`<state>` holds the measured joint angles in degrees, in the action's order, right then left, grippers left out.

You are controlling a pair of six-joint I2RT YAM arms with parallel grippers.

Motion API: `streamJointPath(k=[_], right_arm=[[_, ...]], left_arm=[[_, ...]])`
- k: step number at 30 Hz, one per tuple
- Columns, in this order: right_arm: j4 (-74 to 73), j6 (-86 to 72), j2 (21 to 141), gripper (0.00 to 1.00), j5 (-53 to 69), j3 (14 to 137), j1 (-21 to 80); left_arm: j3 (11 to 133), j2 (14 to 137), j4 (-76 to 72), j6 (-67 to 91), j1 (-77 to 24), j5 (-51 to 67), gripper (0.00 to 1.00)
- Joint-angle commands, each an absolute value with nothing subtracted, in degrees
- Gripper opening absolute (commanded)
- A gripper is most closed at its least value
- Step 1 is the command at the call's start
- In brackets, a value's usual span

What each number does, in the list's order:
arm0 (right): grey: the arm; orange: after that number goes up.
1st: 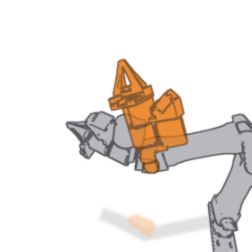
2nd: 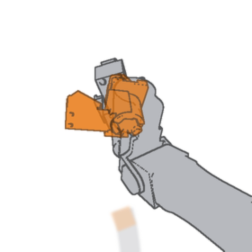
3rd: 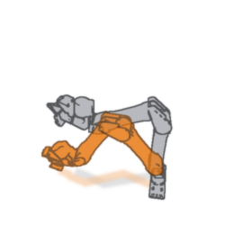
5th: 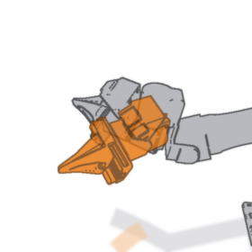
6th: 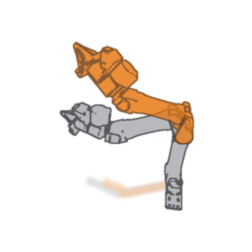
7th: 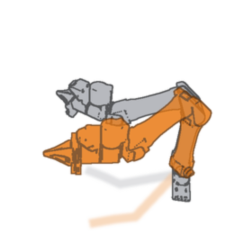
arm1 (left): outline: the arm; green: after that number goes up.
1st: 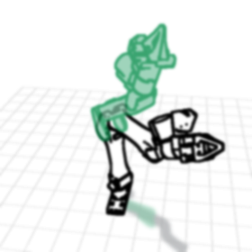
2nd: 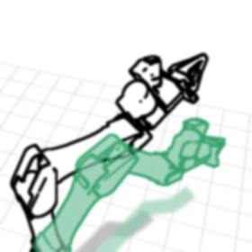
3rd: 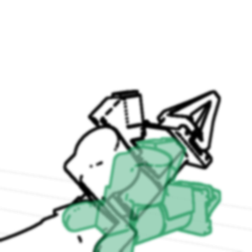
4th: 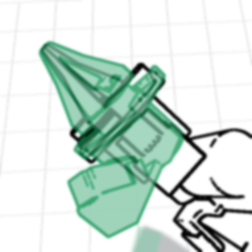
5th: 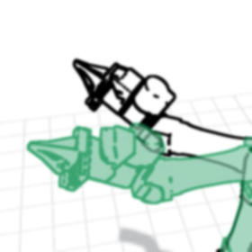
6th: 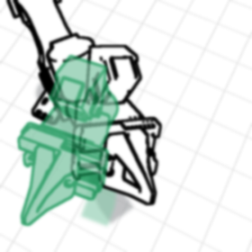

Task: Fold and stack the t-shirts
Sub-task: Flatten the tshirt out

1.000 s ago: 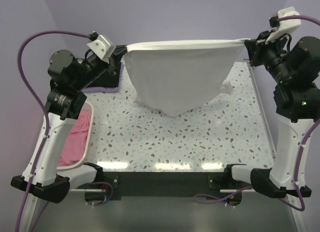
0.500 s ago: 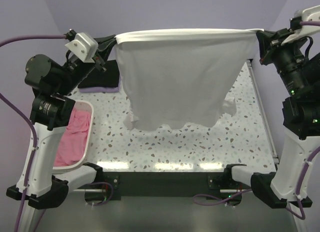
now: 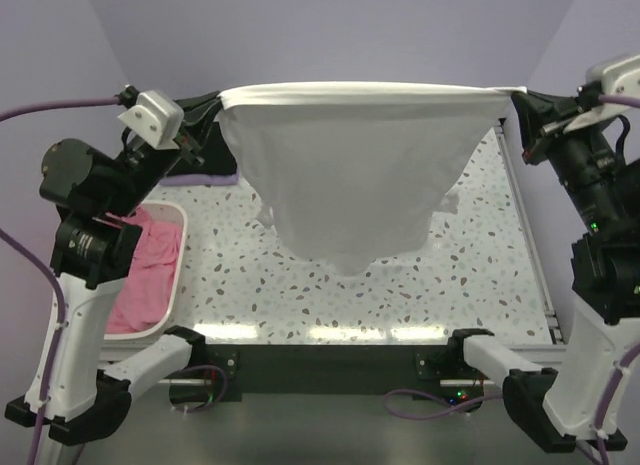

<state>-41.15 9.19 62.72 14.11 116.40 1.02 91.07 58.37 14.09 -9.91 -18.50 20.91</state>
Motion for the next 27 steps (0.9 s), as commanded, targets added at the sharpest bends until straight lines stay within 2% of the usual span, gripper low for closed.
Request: streamJointPath(k=[1, 4, 10, 15, 22, 27], right_arm=[[-38.0, 13.9, 57.6, 0.0, 15.7, 117.1, 0.2], [-39.7, 15.8, 55.1, 0.0, 22.4, 117.5, 0.3], [-38.6, 15.9, 51.6, 0.0, 22.7, 120.7, 0.3], [-40.7, 14.5, 53.1, 0.0, 24.5, 123.7, 0.3], [-42.2, 12.7, 55.5, 0.0, 28.4, 111.0, 0.2], [-44.1, 15.4, 55.5, 0.0, 27.9, 97.2, 0.2]], left_arm=[[92.2, 52.7, 11.3, -9.4, -17.8, 10.1, 0.0], [92.6, 50.1, 11.1, -9.0, -17.1, 4.6, 0.0], [90.6, 45.2, 9.4, -12.3, -16.9, 3.4, 0.0], [95.4, 48.8, 9.6, -17.5, -16.9, -5.5, 0.0], [95.4, 58.6, 7.9, -21.7, -16.9, -3.3, 0.0], [92.7, 71.1, 6.7, -21.5, -16.9, 8.2, 0.0]])
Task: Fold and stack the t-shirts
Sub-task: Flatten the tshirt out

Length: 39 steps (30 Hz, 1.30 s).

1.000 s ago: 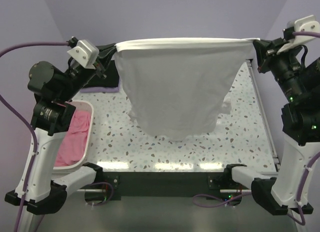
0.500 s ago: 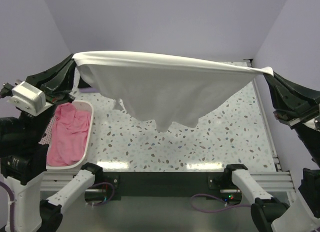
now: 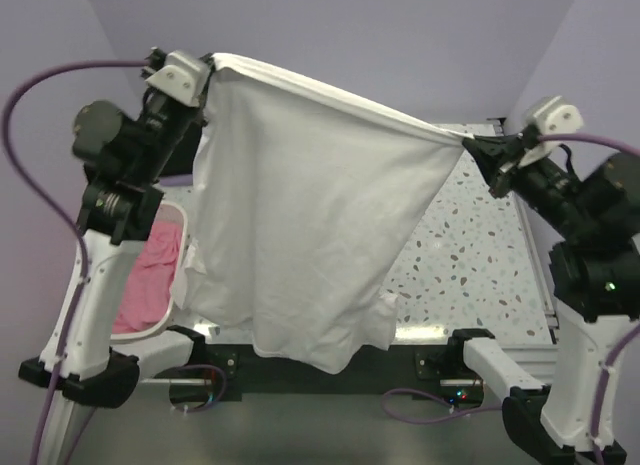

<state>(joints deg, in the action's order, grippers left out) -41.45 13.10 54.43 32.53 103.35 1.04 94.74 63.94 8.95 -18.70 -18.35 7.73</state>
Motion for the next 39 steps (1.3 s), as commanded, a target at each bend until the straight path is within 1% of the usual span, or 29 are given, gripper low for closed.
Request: streamJointPath(k=[1, 3, 4, 5, 7, 8, 9, 10, 11, 12, 13, 14, 15, 16, 17, 18, 19, 20, 21, 23, 25, 26, 29, 30, 31, 33, 35, 36, 39], right_arm=[[-43.9, 15.8, 55.4, 0.0, 26.0, 91.6, 0.2], [-44.5, 19.1, 54.9, 0.0, 23.1, 86.4, 0.3], [-45.3, 20.5, 54.8, 0.0, 19.7, 81.0, 0.2], [-45.3, 22.8, 54.5, 0.0, 17.3, 78.3, 0.2], [-44.9, 26.3, 53.9, 0.0, 9.0, 69.5, 0.2], [-43.8, 28.6, 53.6, 0.0, 4.9, 66.1, 0.2], [-42.9, 30.0, 53.3, 0.0, 1.6, 59.6, 0.2], [-40.6, 31.5, 52.4, 0.0, -0.6, 56.3, 0.2], [-39.3, 34.4, 51.9, 0.0, -5.8, 53.0, 0.2], [-38.2, 36.5, 51.4, 0.0, -7.6, 48.0, 0.2], [-39.4, 36.6, 51.9, 0.0, -7.6, 46.6, 0.1], [-40.9, 37.3, 52.3, 0.1, -6.9, 46.1, 0.2], [-41.9, 37.0, 52.6, 0.19, -6.8, 45.8, 0.2], [-43.3, 36.6, 53.2, 0.3, -6.5, 46.1, 0.2], [-43.9, 35.8, 54.0, 0.61, -6.3, 46.6, 0.1], [-44.6, 35.5, 54.6, 0.71, -5.5, 47.9, 0.2], [-45.7, 35.2, 55.1, 0.77, -4.8, 48.6, 0.2], [-46.0, 35.0, 56.1, 0.82, -3.7, 49.3, 0.2], [-46.1, 34.8, 56.7, 0.83, -1.7, 50.8, 0.2], [-47.5, 35.2, 58.5, 0.83, -0.2, 52.1, 0.2], [-48.8, 35.3, 62.3, 0.83, 3.6, 54.0, 0.1], [-49.4, 35.7, 64.5, 0.81, 5.0, 54.9, 0.3], [-51.1, 36.1, 68.1, 0.73, 10.2, 56.2, 0.4], [-51.2, 35.9, 70.6, 0.73, 10.6, 56.8, 0.5], [-50.6, 35.6, 71.9, 0.71, 10.5, 57.0, 0.5], [-48.9, 35.2, 74.2, 0.7, 9.7, 57.2, 0.6], [-46.8, 34.4, 76.8, 0.68, 9.8, 58.2, 0.6], [-46.6, 34.0, 77.6, 0.66, 10.4, 58.7, 0.6], [-47.1, 33.3, 80.3, 0.61, 12.2, 59.9, 0.6]], left_arm=[[92.1, 73.2, 6.5, -21.3, -16.9, 10.6, 0.0], [91.0, 80.2, 4.7, -19.3, -16.9, 16.2, 0.0], [91.1, 82.9, 3.4, -18.8, -17.0, 18.6, 0.0], [91.5, 88.6, 2.7, -17.9, -17.5, 23.5, 0.0], [94.6, 95.1, 1.9, -16.4, -18.9, 26.0, 0.0], [96.3, 102.0, 2.1, -17.2, -21.1, 27.4, 0.0], [100.5, 105.5, 2.4, -17.5, -22.3, 27.5, 0.0], [103.0, 108.9, 2.8, -17.7, -23.4, 27.5, 0.0], [105.8, 115.9, 3.4, -18.8, -25.3, 27.9, 0.02], [112.6, 119.2, 5.3, -18.6, -26.4, 27.0, 0.15], [116.0, 122.1, 5.9, -17.7, -26.5, 27.0, 0.15], [119.3, 127.0, 6.8, -15.2, -26.5, 26.8, 0.33], [125.2, 128.7, 7.9, -14.5, -26.4, 26.3, 0.37], [126.9, 129.6, 9.8, -13.8, -26.2, 25.3, 0.45], [127.1, 129.0, 9.8, -13.0, -25.3, 23.7, 0.49], [124.6, 127.8, 9.3, -11.7, -24.6, 23.7, 0.53], [122.5, 126.1, 9.3, -11.2, -24.0, 23.6, 0.61], [120.2, 122.1, 9.6, -11.2, -22.8, 23.5, 0.65], [115.4, 119.8, 11.5, -11.7, -22.1, 23.5, 0.66], [110.4, 113.2, 14.9, -13.3, -20.8, 23.2, 0.66], [103.4, 109.1, 22.5, -15.2, -20.7, 22.9, 0.66], [97.9, 105.1, 27.4, -17.2, -20.8, 24.6, 0.66], [87.1, 96.8, 32.3, -21.0, -21.1, 31.5, 0.64], [80.2, 95.0, 33.9, -21.5, -21.5, 31.6, 0.65], [76.9, 92.1, 34.1, -21.7, -22.6, 30.9, 0.65], [69.1, 90.0, 34.3, -22.6, -23.4, 30.8, 0.65], [64.5, 89.0, 34.3, -22.6, -24.2, 29.9, 0.61], [63.6, 89.2, 35.7, -23.2, -24.7, 29.6, 0.57], [60.0, 89.8, 37.9, -25.7, -28.2, 27.1, 0.53]])
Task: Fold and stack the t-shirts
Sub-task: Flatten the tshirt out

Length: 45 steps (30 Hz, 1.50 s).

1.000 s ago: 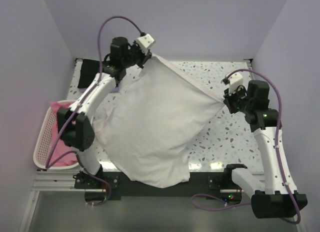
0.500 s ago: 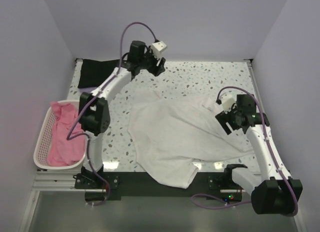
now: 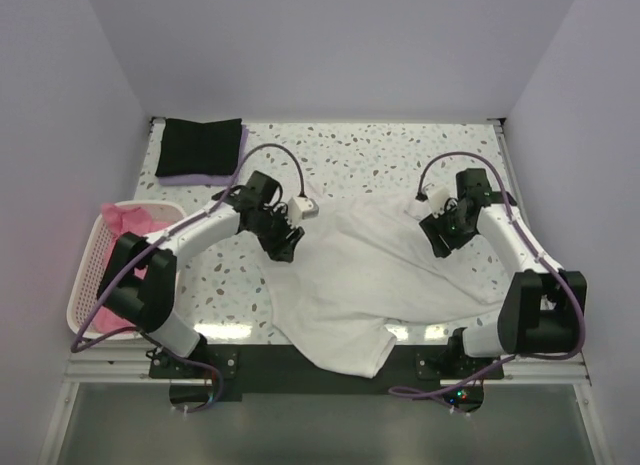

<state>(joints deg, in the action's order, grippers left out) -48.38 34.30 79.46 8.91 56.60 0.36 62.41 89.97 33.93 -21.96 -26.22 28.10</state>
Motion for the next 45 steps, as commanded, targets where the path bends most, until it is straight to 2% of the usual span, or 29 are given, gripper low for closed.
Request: streamJointPath(k=[1, 6, 11, 17, 21, 24, 28, 36, 45], right_arm=[[-47.2, 33.4, 81.3, 0.58, 12.2, 59.8, 0.7], [-45.1, 34.0, 83.8, 0.56, 11.4, 57.3, 0.9], [-44.1, 34.1, 86.7, 0.55, 10.7, 56.5, 0.9], [-45.4, 35.2, 88.0, 0.54, 11.2, 56.3, 1.1], [-45.5, 34.2, 87.7, 0.53, 12.9, 56.3, 1.5], [-45.5, 32.5, 87.5, 0.53, 14.6, 57.7, 1.8], [-44.5, 29.7, 86.2, 0.53, 15.2, 61.1, 1.8], [-40.5, 18.4, 91.2, 0.55, 17.9, 70.1, 2.6], [-35.8, 12.4, 100.4, 0.57, 11.4, 77.6, 11.8]], left_arm=[[59.2, 90.1, 38.2, -26.6, -30.2, 25.4, 0.53], [55.3, 92.8, 36.4, -26.3, -34.5, 21.5, 0.53], [54.8, 100.7, 34.4, -26.1, -34.5, 11.6, 0.47], [56.6, 103.6, 39.8, -35.2, -27.2, 5.5, 0.43], [60.7, 104.7, 40.2, -43.4, -18.2, 0.2, 0.44], [67.4, 104.2, 43.0, -44.9, -16.5, 2.8, 0.5], [71.5, 98.8, 46.4, -44.0, -18.1, 12.8, 0.56], [67.8, 92.3, 44.5, -36.0, -21.6, 17.3, 0.61], [59.5, 91.9, 39.2, -30.5, -21.5, 15.9, 0.6]])
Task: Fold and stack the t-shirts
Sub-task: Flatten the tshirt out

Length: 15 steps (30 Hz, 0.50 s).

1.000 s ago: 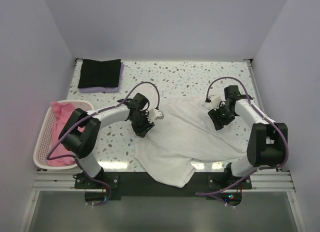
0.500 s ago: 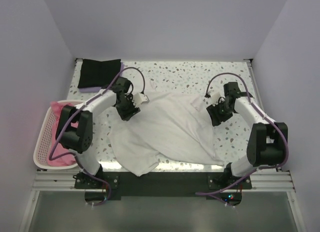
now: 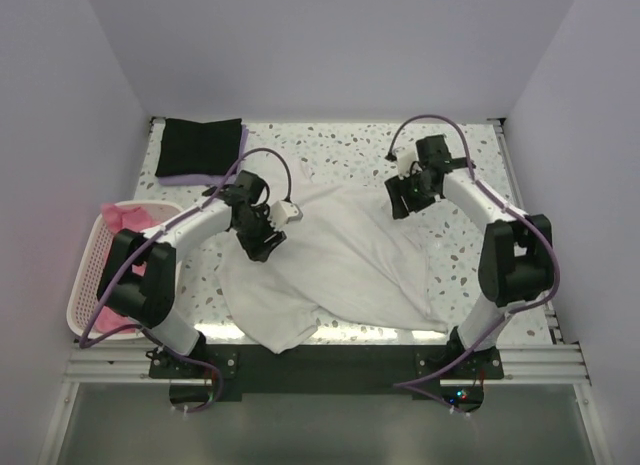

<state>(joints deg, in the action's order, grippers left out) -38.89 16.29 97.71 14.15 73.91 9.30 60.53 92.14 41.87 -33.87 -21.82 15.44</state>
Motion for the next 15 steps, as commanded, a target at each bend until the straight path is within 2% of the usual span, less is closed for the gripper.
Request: streamJointPath(k=[1, 15], right_arm=[[-35.6, 12.0, 101.8, 0.57, 10.2, 79.3, 12.7], [-33.6, 6.4, 115.7, 0.5, 5.5, 90.3, 15.5]], left_arm=[[58.9, 92.0, 38.6, -30.4, -21.6, 15.6, 0.59], [56.2, 92.0, 35.6, -29.5, -21.3, 14.2, 0.59]])
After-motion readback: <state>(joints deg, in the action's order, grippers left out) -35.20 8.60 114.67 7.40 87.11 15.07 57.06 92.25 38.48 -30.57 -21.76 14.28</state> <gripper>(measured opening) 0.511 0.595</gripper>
